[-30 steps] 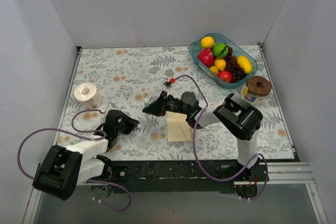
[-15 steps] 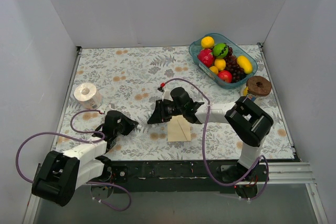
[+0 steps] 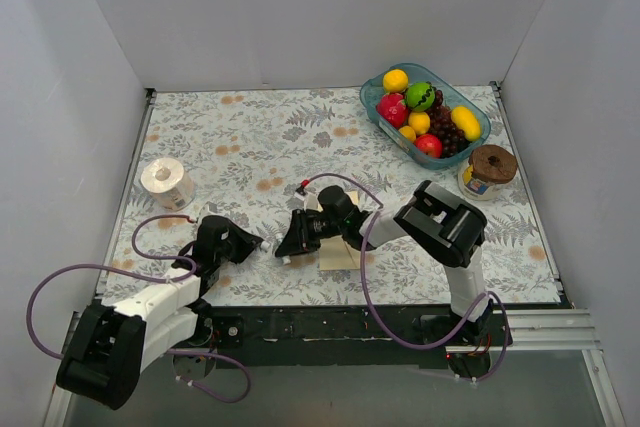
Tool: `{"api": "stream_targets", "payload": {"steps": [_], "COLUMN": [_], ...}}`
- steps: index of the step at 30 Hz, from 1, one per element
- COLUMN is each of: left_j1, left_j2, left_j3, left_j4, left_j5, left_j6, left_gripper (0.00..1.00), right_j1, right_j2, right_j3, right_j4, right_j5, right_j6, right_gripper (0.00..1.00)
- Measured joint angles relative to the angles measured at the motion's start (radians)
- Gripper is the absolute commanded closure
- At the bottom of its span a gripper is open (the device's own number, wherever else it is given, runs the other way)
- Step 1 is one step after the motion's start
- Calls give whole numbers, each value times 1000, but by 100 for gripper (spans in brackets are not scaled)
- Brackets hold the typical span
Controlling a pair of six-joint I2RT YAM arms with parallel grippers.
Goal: Place the letter into the envelope and seal it
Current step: Move the solid glue cap to the center of the board.
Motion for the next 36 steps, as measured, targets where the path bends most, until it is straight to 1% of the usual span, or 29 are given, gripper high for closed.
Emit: {"api": "stream_targets", "payload": {"steps": [5, 10, 18, 27, 30, 31, 34, 35, 36], "left_j1": [0, 0, 0, -1, -1, -1, -2, -2, -2], "left_j2": [-35, -49, -56, -61, -81, -89, -116, -123, -129], "left_j3": [-2, -2, -2, 1, 41, 70, 200, 251, 298], "left_j4": [-31, -53, -64, -78, -156, -194, -282, -300, -309], "left_j5": [3, 3, 8, 8, -18, -39, -118, -147, -176], "left_j6": [-10, -12, -14, -9, 16, 29, 82, 100, 121], "left_gripper": [100, 100, 100, 99, 92, 82, 65, 49, 42], "right_j1": [13, 15, 15, 14, 5, -2, -33, -45, -56], "right_j2": [27, 53, 97, 102, 82, 57, -31, -71, -111], "right_j3": [2, 32, 65, 72, 60, 49, 31, 28, 26], "right_j4": [63, 87, 92, 103, 100, 86, 29, 5, -14], "right_j5": [-3, -2, 9, 13, 19, 21, 29, 34, 40], "right_j6": [49, 77, 95, 106, 97, 91, 53, 40, 21], "right_gripper": [99, 99, 99, 99, 99, 99, 99, 99, 99]}}
